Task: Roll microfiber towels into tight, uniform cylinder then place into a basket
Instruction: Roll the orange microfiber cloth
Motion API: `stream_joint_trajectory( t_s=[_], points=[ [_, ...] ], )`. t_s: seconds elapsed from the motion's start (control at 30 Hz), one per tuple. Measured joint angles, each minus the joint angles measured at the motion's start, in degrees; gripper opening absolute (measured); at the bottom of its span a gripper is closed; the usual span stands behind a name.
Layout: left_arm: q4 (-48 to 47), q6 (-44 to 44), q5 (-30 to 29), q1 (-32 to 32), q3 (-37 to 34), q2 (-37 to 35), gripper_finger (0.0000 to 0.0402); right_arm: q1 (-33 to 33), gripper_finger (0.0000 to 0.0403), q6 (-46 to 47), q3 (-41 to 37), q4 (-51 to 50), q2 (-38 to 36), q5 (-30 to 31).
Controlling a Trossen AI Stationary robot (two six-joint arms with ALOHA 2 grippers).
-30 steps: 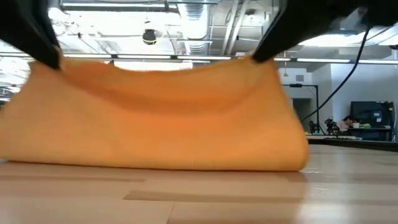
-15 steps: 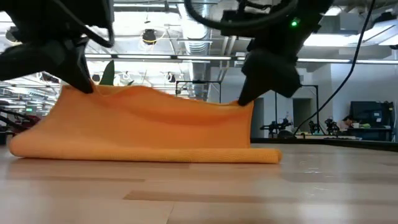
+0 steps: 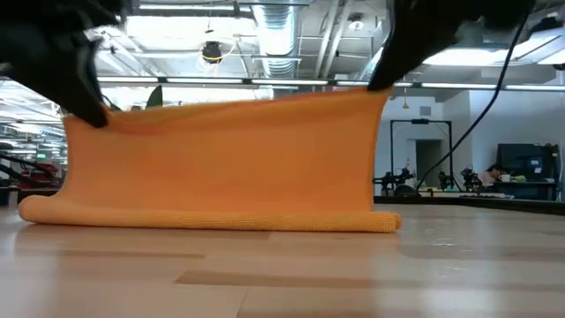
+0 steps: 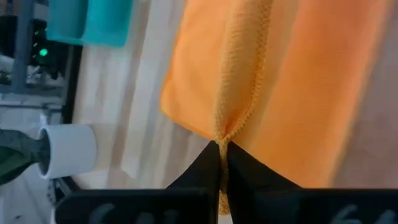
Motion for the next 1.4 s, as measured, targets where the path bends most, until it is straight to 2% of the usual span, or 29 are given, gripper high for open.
stream_joint_trajectory(
  t_s=[0.23, 0.33, 0.5, 0.83, 1.17, 1.4],
  points=[
    [-0.1, -0.3, -2.3, -2.2, 2.2, 0.0, 0.0002, 0.9, 0.0007, 1.8, 2.2, -0.5, 0.0, 2.6],
    [-0.1, 0.1, -4.8, -1.0, 2.1, 0.0, 0.0002, -0.7, 0.0006, 1.9, 2.2, -1.3, 0.0, 2.6],
    [-0.2, 0.4, -5.6, 2.8, 2.1, 0.0, 0.0002, -4.6, 0.0006, 2.3, 0.9, -2.1, 0.2, 2.7],
    [0.0, 2.4, -5.8, 8.4, 2.1, 0.0, 0.0002, -9.7, 0.0006, 5.8, -6.3, -1.5, 0.3, -0.2],
    [0.0, -0.9, -4.9, 10.0, 2.0, 0.0, 0.0002, -12.0, 0.0006, 4.0, -9.9, 7.5, 0.3, -0.1],
    [-0.1, -2.7, -3.7, 12.0, -0.4, 0.0, 0.0002, -13.5, 0.0006, 4.3, -11.2, 8.1, 0.3, -0.1]
  ],
)
